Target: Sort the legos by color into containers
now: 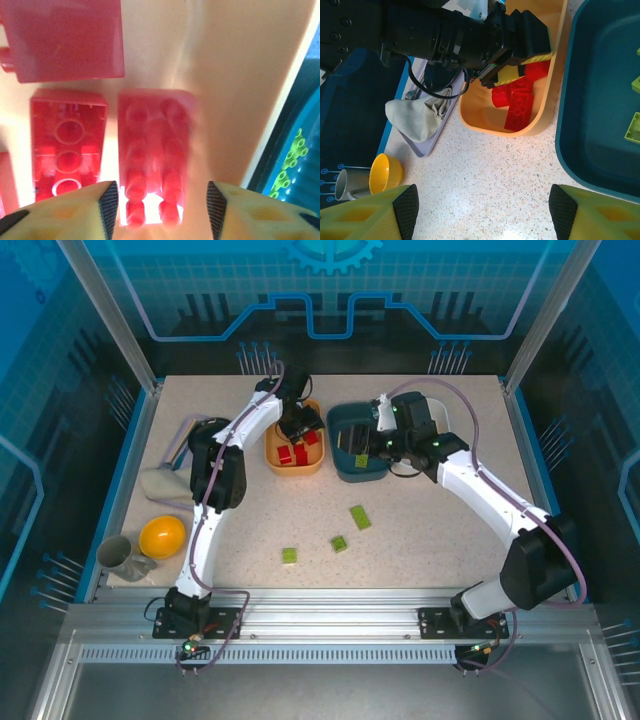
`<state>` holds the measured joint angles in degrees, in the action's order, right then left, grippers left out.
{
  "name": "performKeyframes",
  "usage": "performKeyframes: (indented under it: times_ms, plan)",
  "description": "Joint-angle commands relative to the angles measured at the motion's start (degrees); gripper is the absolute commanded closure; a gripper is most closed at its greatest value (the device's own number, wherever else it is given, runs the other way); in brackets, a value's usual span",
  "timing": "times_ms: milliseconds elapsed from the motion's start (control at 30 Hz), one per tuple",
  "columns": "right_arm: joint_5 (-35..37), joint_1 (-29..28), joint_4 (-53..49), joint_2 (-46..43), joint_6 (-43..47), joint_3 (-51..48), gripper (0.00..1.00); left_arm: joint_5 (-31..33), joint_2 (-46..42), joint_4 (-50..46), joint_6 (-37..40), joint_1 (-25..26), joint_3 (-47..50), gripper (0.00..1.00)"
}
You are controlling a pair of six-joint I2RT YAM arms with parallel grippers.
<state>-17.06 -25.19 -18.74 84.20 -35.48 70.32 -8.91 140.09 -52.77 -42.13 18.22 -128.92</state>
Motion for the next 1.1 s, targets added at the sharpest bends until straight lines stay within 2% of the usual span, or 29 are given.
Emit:
performKeyframes:
  times_ms: [0,67,267,400,533,800,933,1067]
  plan:
    - [2.20,-1.00,-2.68,-0.28,3.44,2.26,0.28,-0.49,-2.26,-2.00,-0.28,-0.38,-0.62,0.36]
    - [3.74,-1.02,-3.76,-1.32,5.05,1.64,0.28,0.40,-4.79,-1.59,-0.40,-0.20,0.89,0.32]
    - [10.26,-1.44,-9.70,-5.01,12.05,-0.32,0.28,3.14,-15.17,0.44,-1.06,1.07,8.92,0.29]
    - [17.62,-3.70,-16.92,-6.69,17.76,-2.13,0.29,4.54,-24.85,3.45,-2.35,2.54,19.83,0.28]
    - [25.41,-8.63,-24.01,-5.50,21.93,-4.62,0.30,4.41,-35.70,8.37,-4.85,4.33,34.88,0.26]
    - [26.55,-15.72,-27.39,4.57,21.96,-6.29,0.30,3.98,-56.08,17.26,-10.07,10.73,62.99,0.25]
    - [26.74,-16.55,-27.85,12.03,20.75,-4.44,0.30,3.20,-62.31,19.85,-11.02,13.59,71.30,0.24]
    - [26.83,-16.38,-26.80,17.14,20.04,-3.56,0.31,3.71,-65.63,20.03,-12.35,14.43,75.22,0.24]
